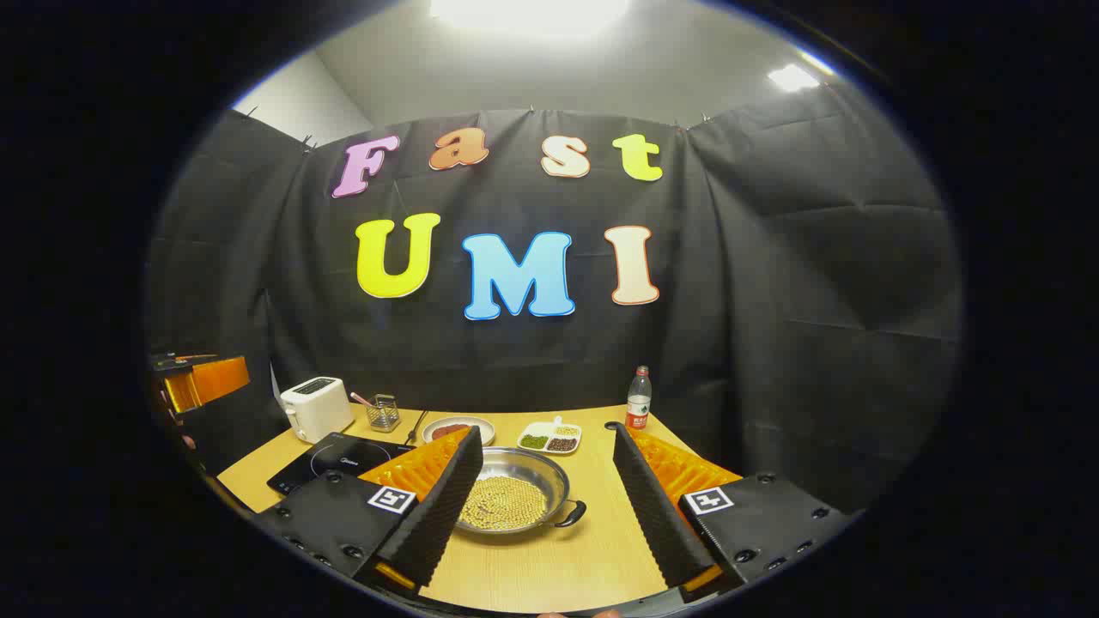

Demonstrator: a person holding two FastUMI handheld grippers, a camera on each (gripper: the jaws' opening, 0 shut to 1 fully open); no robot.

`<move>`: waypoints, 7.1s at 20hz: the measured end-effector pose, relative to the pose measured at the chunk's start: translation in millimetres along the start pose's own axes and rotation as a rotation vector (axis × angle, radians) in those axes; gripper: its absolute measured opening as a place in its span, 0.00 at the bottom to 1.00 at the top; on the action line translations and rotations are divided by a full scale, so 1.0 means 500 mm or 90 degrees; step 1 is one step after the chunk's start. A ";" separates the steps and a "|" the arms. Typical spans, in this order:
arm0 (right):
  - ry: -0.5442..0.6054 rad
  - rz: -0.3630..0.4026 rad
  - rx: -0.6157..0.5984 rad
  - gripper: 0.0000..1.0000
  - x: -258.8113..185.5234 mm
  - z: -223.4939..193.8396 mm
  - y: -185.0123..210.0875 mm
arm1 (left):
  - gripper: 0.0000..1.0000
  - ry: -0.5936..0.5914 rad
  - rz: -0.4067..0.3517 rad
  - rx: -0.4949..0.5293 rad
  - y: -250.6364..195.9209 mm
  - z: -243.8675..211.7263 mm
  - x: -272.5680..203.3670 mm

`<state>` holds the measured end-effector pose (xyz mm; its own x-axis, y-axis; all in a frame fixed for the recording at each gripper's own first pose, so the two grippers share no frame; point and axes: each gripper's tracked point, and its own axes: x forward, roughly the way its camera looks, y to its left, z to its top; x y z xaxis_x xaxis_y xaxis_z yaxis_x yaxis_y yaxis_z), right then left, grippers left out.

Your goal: First push the handle of the pot to place it horizontally, then grasp the pot with both hands and set it on the induction cooktop.

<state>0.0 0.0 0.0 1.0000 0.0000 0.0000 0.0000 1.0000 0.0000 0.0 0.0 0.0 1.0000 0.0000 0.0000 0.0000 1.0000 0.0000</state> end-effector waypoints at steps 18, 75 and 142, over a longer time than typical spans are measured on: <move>0.016 0.065 -0.031 0.98 0.058 0.026 0.059 | 0.89 0.033 0.036 0.014 0.075 -0.065 0.026; 0.680 0.451 -0.211 0.02 0.259 -0.550 -0.004 | 0.92 0.245 0.289 -0.017 -0.013 -0.231 0.071; 0.485 0.107 0.015 0.99 0.559 -0.457 -0.157 | 0.92 0.440 -0.120 -0.151 -0.178 -0.586 0.569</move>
<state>279.4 -78.5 -228.3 0.7107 0.1594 -0.6851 -0.1424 0.9864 0.0818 284.5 -88.8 -293.1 0.7549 -0.2496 -0.6065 0.0934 0.9562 -0.2773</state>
